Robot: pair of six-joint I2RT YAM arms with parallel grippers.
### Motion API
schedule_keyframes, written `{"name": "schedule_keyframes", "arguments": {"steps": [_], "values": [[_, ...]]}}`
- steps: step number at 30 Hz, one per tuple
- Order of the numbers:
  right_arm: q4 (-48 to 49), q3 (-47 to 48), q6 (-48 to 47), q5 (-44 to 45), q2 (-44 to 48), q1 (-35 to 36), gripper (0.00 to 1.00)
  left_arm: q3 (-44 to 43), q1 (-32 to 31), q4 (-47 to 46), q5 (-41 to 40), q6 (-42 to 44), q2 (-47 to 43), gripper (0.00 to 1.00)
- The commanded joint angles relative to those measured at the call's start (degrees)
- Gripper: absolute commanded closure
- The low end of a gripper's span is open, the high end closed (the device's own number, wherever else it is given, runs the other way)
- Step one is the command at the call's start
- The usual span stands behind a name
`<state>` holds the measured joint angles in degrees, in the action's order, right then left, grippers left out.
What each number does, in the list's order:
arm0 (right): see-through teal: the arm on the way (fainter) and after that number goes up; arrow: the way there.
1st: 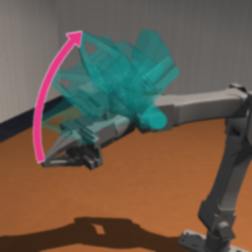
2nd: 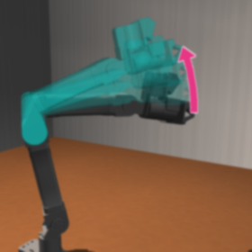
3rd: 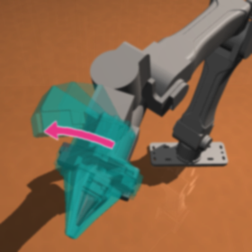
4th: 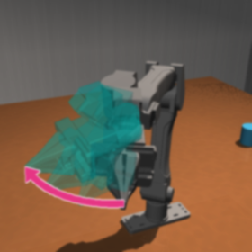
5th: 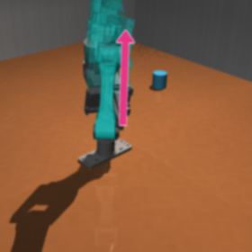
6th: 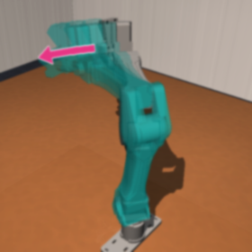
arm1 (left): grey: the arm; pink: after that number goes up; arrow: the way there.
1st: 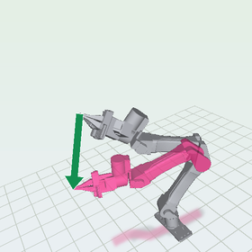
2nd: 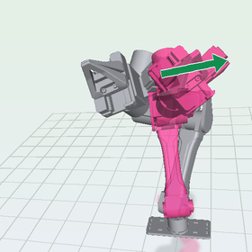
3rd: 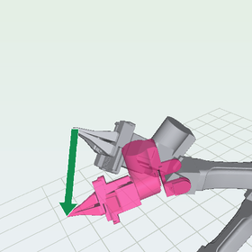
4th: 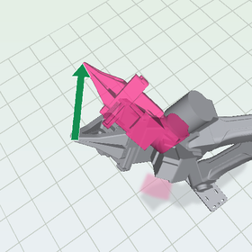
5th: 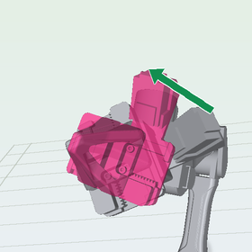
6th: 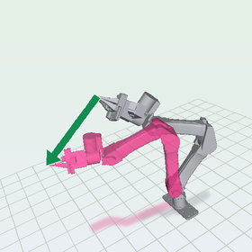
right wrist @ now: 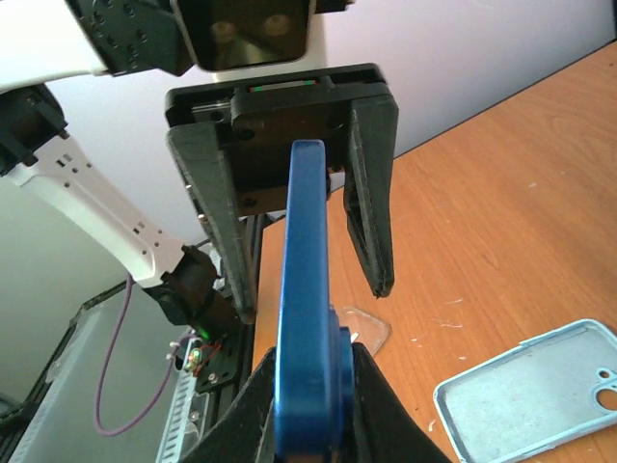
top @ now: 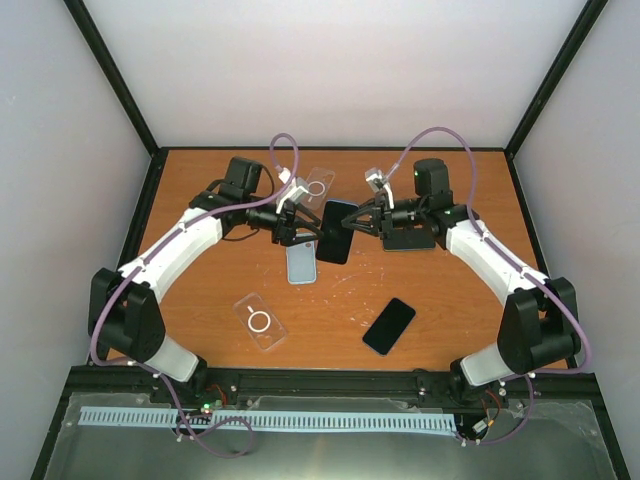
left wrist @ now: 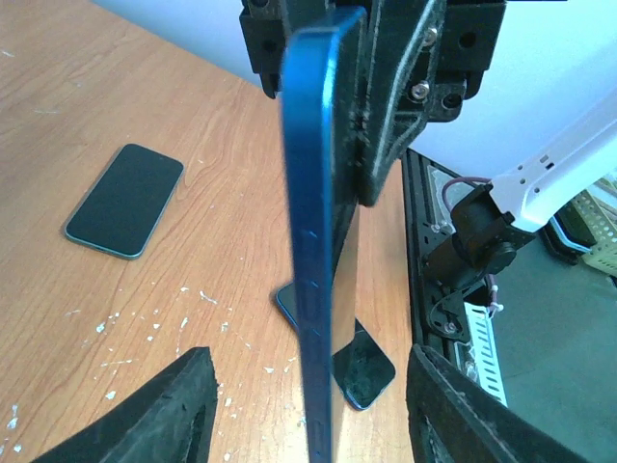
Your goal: Put the phone into the phone case
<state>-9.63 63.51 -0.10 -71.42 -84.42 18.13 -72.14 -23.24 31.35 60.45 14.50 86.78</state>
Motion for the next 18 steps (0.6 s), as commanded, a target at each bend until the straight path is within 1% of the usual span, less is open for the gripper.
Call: {"name": "schedule_keyframes", "arguments": {"steps": [1,6,9,11,12,14,16,18], "values": [[-0.67,2.31,-1.95,-2.50,1.66,1.55,0.97,-0.54,-0.05,0.17,4.17,0.37,1.17,0.49],[0.87,3.09,-0.24,-1.97,0.14,3.62,0.97,0.22,-0.02,-0.84,5.07,-0.36,0.97,0.63],[1.91,3.78,1.14,-2.48,-1.32,4.08,0.97,0.66,-0.05,-1.22,5.19,-0.53,0.48,0.78],[3.13,4.18,2.50,-2.46,-1.89,4.09,0.97,1.42,0.07,-1.77,4.89,-0.88,-0.04,0.89],[4.18,4.18,3.25,-2.19,-2.08,4.10,0.95,1.78,0.42,-1.99,5.02,-1.14,-0.25,0.95],[7.26,3.91,6.76,-1.57,-2.58,4.08,0.87,2.55,1.87,-3.09,7.15,-2.28,-0.43,0.99],[9.90,3.81,9.53,-1.11,-3.16,4.11,0.78,3.02,3.94,-4.08,9.98,-3.50,-0.49,0.99],[11.09,3.93,11.37,0.21,-3.58,4.06,0.62,3.36,5.79,-4.78,12.26,-4.51,-0.56,0.99]]}}
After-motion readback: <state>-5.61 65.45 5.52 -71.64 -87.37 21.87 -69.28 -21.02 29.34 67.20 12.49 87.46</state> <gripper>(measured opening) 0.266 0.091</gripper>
